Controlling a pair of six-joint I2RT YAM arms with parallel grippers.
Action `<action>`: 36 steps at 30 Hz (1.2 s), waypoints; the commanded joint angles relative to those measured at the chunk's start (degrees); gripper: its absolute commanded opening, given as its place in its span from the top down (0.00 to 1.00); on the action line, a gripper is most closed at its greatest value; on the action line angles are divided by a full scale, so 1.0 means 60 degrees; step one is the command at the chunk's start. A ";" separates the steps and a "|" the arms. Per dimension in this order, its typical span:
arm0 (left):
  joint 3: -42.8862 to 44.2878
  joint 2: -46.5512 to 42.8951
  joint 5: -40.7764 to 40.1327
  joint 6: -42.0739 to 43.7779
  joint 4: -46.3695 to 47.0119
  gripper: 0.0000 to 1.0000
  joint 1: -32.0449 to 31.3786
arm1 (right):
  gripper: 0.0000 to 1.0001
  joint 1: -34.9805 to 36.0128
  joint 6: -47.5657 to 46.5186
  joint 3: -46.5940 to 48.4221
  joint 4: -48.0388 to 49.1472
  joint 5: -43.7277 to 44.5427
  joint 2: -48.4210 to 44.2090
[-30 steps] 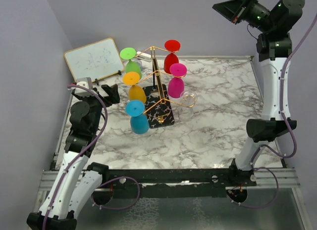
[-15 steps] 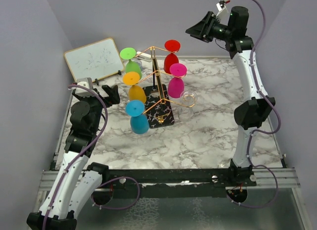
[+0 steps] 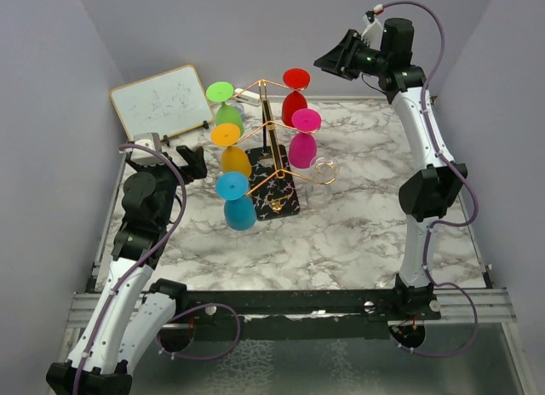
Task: Take the wine glass off the wine glass rack
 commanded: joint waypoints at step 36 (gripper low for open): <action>-0.0062 0.0054 -0.0014 -0.0043 -0.0004 0.01 0.0007 | 0.64 0.0625 -0.0386 -0.0094 0.0512 0.0235 0.0660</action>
